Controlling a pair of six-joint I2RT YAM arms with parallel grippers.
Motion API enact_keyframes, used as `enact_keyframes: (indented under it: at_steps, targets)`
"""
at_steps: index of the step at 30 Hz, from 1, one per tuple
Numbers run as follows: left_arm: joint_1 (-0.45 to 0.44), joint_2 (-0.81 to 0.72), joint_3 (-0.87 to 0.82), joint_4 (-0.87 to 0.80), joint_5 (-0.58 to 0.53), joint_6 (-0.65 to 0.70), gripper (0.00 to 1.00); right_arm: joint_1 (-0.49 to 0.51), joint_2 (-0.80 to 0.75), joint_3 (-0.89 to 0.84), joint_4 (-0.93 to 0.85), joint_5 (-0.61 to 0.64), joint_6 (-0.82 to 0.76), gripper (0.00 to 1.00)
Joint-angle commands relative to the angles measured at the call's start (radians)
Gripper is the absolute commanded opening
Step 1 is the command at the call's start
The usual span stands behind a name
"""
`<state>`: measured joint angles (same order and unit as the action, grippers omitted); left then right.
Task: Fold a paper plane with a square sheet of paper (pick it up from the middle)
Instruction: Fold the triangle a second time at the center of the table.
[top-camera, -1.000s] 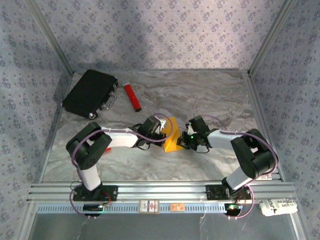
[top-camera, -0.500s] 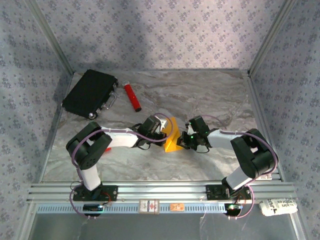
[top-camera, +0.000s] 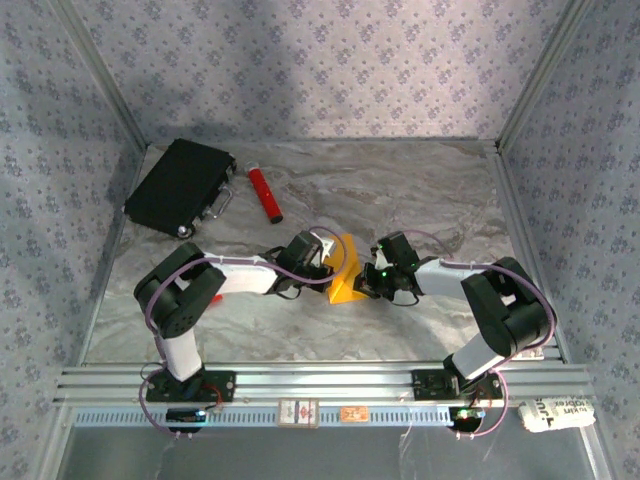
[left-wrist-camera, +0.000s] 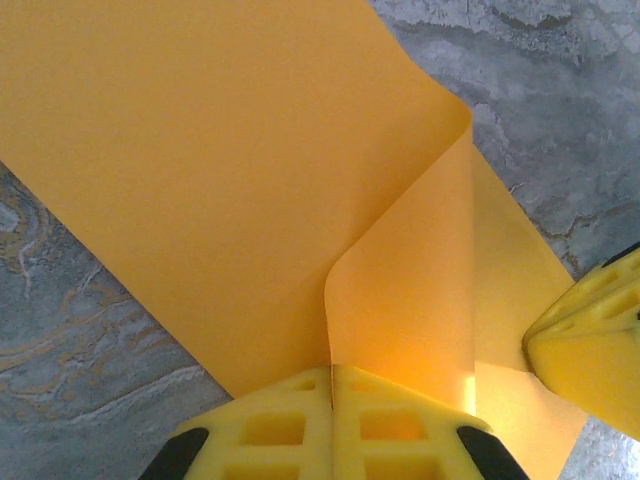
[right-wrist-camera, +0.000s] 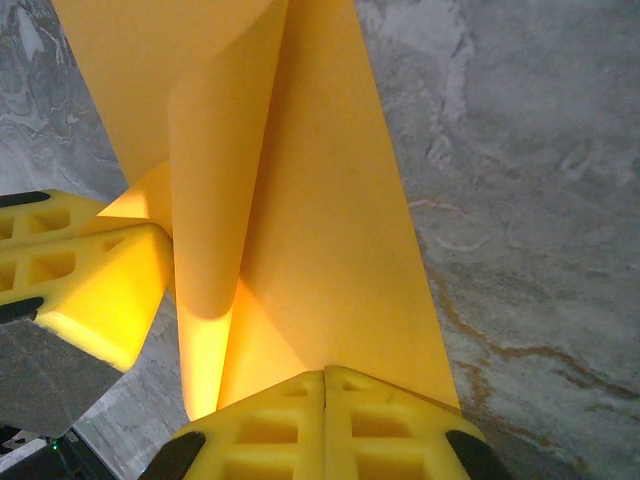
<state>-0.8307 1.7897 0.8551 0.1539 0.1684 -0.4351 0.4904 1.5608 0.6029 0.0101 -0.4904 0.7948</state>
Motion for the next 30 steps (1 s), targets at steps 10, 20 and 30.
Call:
enact_keyframes:
  at_steps: [10, 20, 30]
  targets:
    - [0.011, 0.014, -0.011, -0.001, 0.014, -0.005, 0.03, -0.017, -0.005, -0.027, -0.023, 0.02, 0.023, 0.04]
    - [0.015, 0.022, -0.002, -0.002, 0.022, -0.007, 0.03, -0.027, -0.004, 0.028, 0.191, -0.085, 0.153, 0.0]
    - [0.019, 0.028, -0.004, 0.002, 0.029, -0.01, 0.03, 0.013, 0.1, 0.096, 0.238, -0.078, 0.18, 0.0]
